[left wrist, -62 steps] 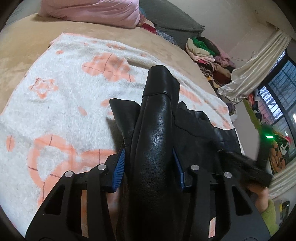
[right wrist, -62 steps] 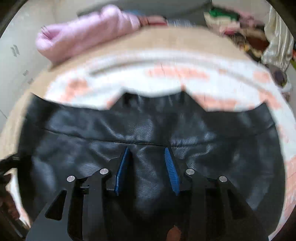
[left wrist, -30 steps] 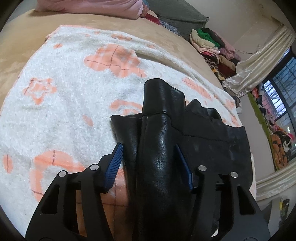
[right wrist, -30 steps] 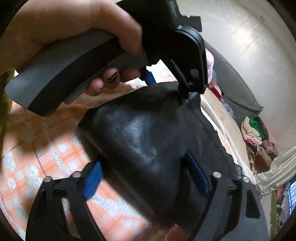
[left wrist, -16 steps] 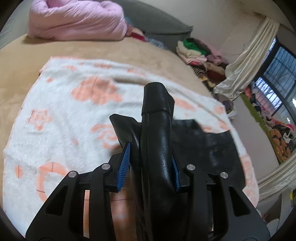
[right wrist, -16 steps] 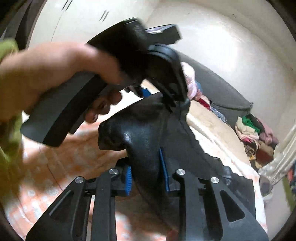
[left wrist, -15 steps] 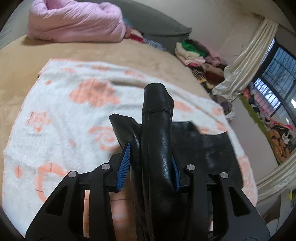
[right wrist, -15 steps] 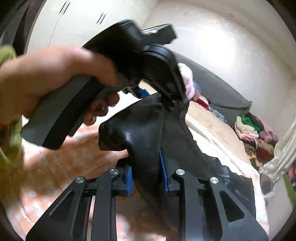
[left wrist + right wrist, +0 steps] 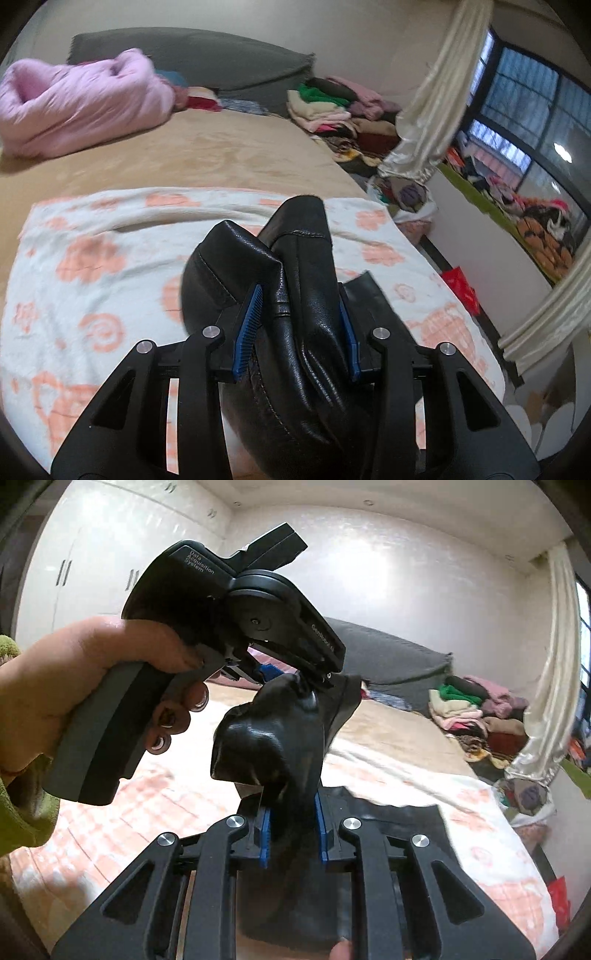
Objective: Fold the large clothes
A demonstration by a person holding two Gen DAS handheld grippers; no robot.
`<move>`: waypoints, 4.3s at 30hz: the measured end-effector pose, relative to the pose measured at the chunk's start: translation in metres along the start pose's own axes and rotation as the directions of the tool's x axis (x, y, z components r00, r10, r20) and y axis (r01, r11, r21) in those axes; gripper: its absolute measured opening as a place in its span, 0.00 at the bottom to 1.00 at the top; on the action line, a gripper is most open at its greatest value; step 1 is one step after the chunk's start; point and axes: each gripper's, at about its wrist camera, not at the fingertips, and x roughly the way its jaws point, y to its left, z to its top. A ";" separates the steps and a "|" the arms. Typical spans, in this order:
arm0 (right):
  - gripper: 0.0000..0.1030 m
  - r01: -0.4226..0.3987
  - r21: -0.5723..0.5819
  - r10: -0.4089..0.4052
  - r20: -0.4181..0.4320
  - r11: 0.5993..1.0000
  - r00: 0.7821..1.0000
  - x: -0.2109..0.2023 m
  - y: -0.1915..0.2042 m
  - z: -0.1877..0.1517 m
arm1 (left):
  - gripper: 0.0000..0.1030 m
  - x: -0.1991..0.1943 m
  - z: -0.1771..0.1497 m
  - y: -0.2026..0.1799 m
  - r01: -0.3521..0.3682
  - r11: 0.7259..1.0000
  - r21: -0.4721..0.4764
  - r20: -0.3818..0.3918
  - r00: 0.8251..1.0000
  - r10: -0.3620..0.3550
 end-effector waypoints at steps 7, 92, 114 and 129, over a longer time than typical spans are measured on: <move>0.16 0.034 0.133 -0.030 -0.036 0.990 0.999 -0.011 -0.061 -0.028 | 0.34 0.034 -0.006 -0.052 0.029 0.999 0.046 -0.042 0.999 -0.027; 0.78 0.017 0.892 0.329 -0.184 0.451 0.926 -0.002 -0.219 -0.150 | 0.81 0.075 -0.099 -0.023 -0.016 1.000 0.005 -0.249 0.968 0.017; 0.31 0.242 0.496 0.111 -0.581 0.834 0.806 0.143 -0.230 -0.089 | 0.81 0.070 -0.106 -0.050 -0.025 0.989 0.143 -0.257 0.964 0.061; 0.13 0.157 0.679 0.201 -0.416 0.717 0.887 0.111 -0.261 -0.124 | 0.81 0.076 -0.119 -0.041 0.002 0.996 0.094 -0.294 0.955 0.026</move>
